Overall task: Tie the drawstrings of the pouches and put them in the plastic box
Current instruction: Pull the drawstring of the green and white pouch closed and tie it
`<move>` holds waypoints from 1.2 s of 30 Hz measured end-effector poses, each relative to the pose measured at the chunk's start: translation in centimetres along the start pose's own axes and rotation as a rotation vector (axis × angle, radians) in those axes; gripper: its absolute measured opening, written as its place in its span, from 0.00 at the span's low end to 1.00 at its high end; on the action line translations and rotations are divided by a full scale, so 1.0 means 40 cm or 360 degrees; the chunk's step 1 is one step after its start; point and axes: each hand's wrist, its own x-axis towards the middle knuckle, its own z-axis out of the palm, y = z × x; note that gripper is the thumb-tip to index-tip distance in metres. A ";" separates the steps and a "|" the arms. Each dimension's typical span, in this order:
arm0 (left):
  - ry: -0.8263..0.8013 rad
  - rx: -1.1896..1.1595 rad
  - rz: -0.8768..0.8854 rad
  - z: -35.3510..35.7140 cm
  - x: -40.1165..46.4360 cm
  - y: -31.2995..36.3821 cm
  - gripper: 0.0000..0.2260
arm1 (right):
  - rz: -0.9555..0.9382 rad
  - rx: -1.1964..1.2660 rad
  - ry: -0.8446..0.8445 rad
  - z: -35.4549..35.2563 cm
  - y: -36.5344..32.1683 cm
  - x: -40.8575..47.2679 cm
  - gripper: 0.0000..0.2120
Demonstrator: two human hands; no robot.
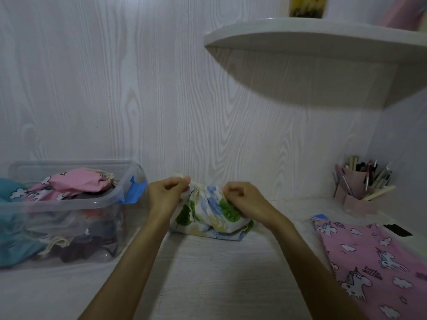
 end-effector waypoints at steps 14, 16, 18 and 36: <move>0.0077 0.0079 0.0124 0.006 0.003 -0.040 0.07 | 0.0341 -0.0146 -0.0124 0.064 0.028 0.033 0.19; -0.0039 -0.0009 0.0259 0.021 -0.013 -0.003 0.08 | 0.0315 0.0041 -0.0171 0.045 0.015 0.031 0.19; -0.0219 -0.0182 0.0244 0.030 -0.019 0.026 0.10 | 0.0309 0.0102 -0.0173 0.028 0.017 0.029 0.20; -0.1197 0.0593 -0.0034 0.054 -0.068 0.076 0.15 | 0.0097 -0.0035 -0.0008 -0.153 -0.093 -0.030 0.19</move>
